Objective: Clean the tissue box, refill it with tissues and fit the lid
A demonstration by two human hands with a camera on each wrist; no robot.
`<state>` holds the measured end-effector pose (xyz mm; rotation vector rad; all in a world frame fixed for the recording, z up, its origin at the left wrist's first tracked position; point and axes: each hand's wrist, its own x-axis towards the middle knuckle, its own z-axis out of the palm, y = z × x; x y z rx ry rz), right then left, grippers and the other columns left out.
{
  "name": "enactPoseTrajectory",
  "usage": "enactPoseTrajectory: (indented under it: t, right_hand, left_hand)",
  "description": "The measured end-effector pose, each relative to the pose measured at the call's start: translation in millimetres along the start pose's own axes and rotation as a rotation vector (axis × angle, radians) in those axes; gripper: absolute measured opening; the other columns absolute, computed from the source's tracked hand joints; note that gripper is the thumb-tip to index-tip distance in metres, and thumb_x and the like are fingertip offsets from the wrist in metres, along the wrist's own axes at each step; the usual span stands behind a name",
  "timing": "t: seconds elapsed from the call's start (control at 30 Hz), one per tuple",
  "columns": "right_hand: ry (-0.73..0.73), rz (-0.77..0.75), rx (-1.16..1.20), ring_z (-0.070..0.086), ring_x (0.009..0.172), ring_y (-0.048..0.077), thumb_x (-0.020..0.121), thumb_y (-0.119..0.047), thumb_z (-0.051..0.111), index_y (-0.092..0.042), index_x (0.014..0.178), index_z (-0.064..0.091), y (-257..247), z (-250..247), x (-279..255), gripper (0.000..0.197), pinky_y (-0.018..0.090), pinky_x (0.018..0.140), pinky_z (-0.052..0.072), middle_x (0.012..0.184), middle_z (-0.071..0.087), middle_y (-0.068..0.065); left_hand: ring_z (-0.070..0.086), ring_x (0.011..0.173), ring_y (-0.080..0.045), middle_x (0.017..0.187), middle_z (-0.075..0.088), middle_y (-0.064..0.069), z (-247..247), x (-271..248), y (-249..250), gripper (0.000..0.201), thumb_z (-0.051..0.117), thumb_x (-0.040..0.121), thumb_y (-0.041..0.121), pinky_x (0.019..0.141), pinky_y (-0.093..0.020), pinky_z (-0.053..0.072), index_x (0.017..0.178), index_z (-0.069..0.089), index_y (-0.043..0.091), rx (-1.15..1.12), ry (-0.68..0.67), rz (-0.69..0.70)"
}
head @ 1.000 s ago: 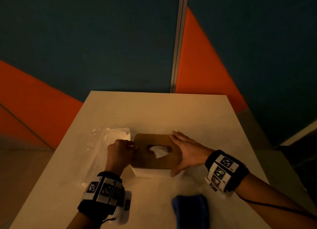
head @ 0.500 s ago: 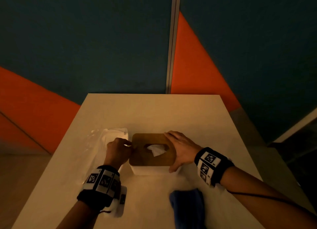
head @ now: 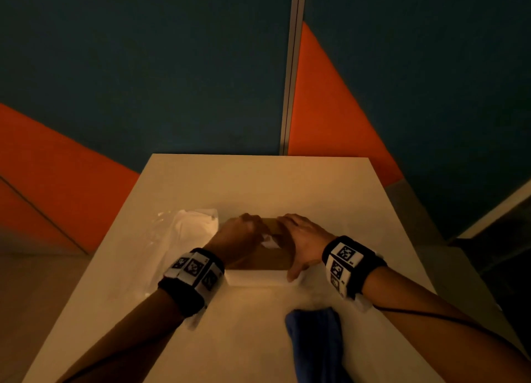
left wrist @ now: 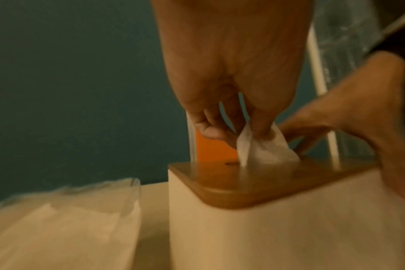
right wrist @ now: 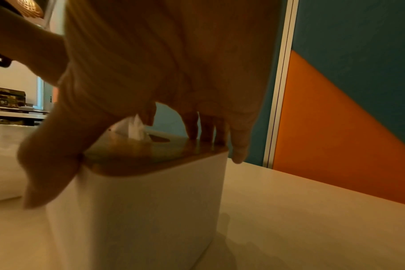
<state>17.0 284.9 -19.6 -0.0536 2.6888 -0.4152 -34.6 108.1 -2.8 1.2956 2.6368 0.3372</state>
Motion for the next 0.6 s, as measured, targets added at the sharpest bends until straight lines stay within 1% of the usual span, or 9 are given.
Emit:
enactPoseTrajectory:
  t: [0.07, 0.13, 0.23, 0.3, 0.37, 0.4, 0.47, 0.53, 0.6]
  right_hand:
    - [-0.012, 0.001, -0.01, 0.013, 0.147, 0.025, 0.054, -0.039, 0.09, -0.012, 0.153, 0.004, 0, 0, 0, 0.133, 0.033, 0.12, 0.017, 0.16, 0.009, 0.006]
    - [-0.019, 0.004, -0.018, 0.011, 0.148, 0.025, 0.054, -0.04, 0.09, -0.012, 0.153, 0.003, 1, 1, 1, 0.134, 0.033, 0.12, 0.016, 0.161, 0.007, 0.006]
    - [-0.018, 0.018, -0.01, 0.012, 0.147, 0.025, 0.053, -0.04, 0.09, -0.014, 0.153, 0.004, 1, 2, 2, 0.135, 0.034, 0.121, 0.017, 0.16, 0.008, 0.005]
    - [-0.013, 0.017, -0.021, 0.011, 0.148, 0.024, 0.053, -0.042, 0.09, -0.013, 0.153, 0.003, 2, 3, 3, 0.136, 0.034, 0.122, 0.016, 0.161, 0.008, 0.005]
    - [-0.007, 0.019, -0.033, 0.01, 0.148, 0.024, 0.052, -0.043, 0.09, -0.013, 0.153, 0.003, 2, 4, 3, 0.137, 0.035, 0.122, 0.016, 0.161, 0.007, 0.005]
    - [-0.005, 0.018, -0.032, 0.01, 0.148, 0.024, 0.051, -0.043, 0.09, -0.013, 0.153, 0.004, 5, 6, 6, 0.137, 0.035, 0.122, 0.016, 0.161, 0.007, 0.005]
    - [0.007, 0.012, -0.012, 0.011, 0.148, 0.023, 0.051, -0.042, 0.09, -0.013, 0.153, 0.005, 4, 7, 5, 0.136, 0.033, 0.122, 0.017, 0.161, 0.008, 0.004]
    - [-0.003, 0.012, 0.017, 0.008, 0.149, 0.021, 0.052, -0.042, 0.09, -0.015, 0.153, 0.003, 6, 6, 5, 0.137, 0.031, 0.122, 0.014, 0.161, 0.006, 0.003]
    - [-0.053, 0.029, 0.045, -0.001, 0.15, 0.019, 0.053, -0.043, 0.089, -0.017, 0.153, -0.003, 3, 2, 1, 0.139, 0.033, 0.122, 0.01, 0.162, -0.003, 0.001]
  left_hand:
    - [0.064, 0.103, -0.029, 0.114, 0.069, -0.011, -3, 3, -4, 0.025, 0.054, 0.09, 0.02, 0.087, -0.031, 0.048, 0.109, 0.069, 0.015, -0.084, 0.062, -0.062]
    - [0.064, 0.105, -0.027, 0.115, 0.069, -0.01, -4, 3, -8, 0.025, 0.054, 0.091, 0.013, 0.088, -0.027, 0.044, 0.112, 0.067, 0.01, -0.143, 0.088, -0.12]
    - [0.068, 0.097, -0.026, 0.107, 0.073, -0.01, -2, 2, -9, 0.021, 0.057, 0.088, 0.007, 0.079, -0.019, 0.041, 0.105, 0.07, 0.009, -0.256, 0.189, -0.13]
    - [0.068, 0.096, -0.027, 0.106, 0.073, -0.011, 2, 2, -9, 0.021, 0.059, 0.087, 0.006, 0.08, -0.022, 0.045, 0.103, 0.071, 0.009, -0.293, 0.183, -0.13]
    - [0.067, 0.099, -0.027, 0.109, 0.071, -0.011, 5, 1, -5, 0.022, 0.061, 0.086, 0.011, 0.084, -0.028, 0.048, 0.106, 0.07, 0.01, -0.313, 0.142, -0.115]
    - [0.065, 0.101, -0.025, 0.112, 0.07, -0.01, 7, 1, -4, 0.025, 0.062, 0.085, 0.016, 0.086, -0.027, 0.047, 0.108, 0.069, 0.012, -0.336, 0.145, -0.088]
    - [0.06, 0.108, -0.017, 0.122, 0.065, -0.006, 5, -2, 1, 0.034, 0.064, 0.083, 0.025, 0.089, -0.021, 0.041, 0.116, 0.065, 0.016, -0.333, 0.105, -0.056]
    - [0.051, 0.121, -0.021, 0.135, 0.054, -0.006, 5, -6, 0, 0.053, 0.065, 0.082, 0.027, 0.099, -0.026, 0.037, 0.132, 0.05, 0.018, -0.269, 0.041, -0.062]
    - [0.041, 0.131, -0.026, 0.144, 0.042, -0.008, 3, -16, -5, 0.072, 0.067, 0.082, 0.025, 0.107, -0.032, 0.032, 0.143, 0.03, 0.018, -0.259, -0.002, -0.146]
